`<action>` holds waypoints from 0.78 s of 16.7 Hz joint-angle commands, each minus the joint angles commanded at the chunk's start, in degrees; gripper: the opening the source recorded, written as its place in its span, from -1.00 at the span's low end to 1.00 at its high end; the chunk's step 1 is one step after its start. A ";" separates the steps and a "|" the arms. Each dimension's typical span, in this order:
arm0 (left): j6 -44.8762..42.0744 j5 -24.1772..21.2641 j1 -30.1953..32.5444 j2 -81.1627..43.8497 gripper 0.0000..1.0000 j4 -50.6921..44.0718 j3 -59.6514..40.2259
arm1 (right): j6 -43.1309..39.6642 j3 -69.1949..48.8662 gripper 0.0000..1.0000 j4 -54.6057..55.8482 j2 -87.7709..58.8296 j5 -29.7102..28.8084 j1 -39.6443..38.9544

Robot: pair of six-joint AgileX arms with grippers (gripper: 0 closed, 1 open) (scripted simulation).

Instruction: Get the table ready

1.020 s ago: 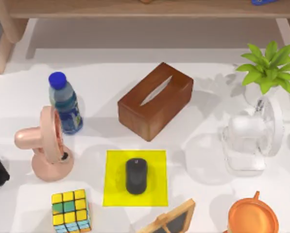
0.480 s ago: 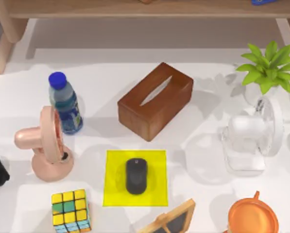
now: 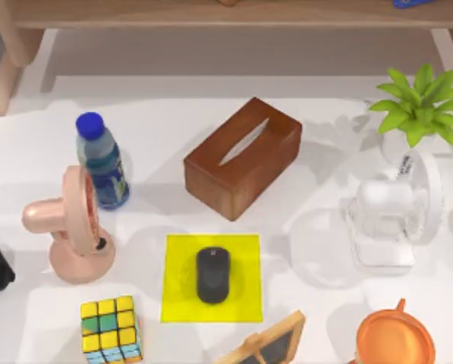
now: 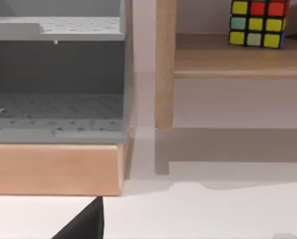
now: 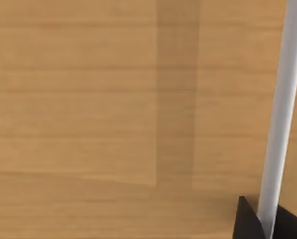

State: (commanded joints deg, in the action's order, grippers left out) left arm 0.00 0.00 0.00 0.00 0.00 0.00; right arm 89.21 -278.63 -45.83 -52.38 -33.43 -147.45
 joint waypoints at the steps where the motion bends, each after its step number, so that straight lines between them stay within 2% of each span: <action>1: 0.00 0.00 0.00 0.00 1.00 0.00 0.00 | 0.06 0.77 -1.00 0.58 0.45 0.53 -0.47; 7: 0.00 0.00 0.00 0.00 1.00 0.00 0.00 | 0.12 1.66 -1.00 1.36 0.87 0.89 -0.59; 13: 0.00 0.00 0.00 0.00 1.00 0.00 0.00 | 0.21 14.51 -1.00 7.93 6.40 4.83 -4.62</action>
State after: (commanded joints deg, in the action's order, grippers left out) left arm 0.00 0.00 0.00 0.00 0.00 0.00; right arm 89.42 -264.12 -37.90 -45.98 -28.60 -152.07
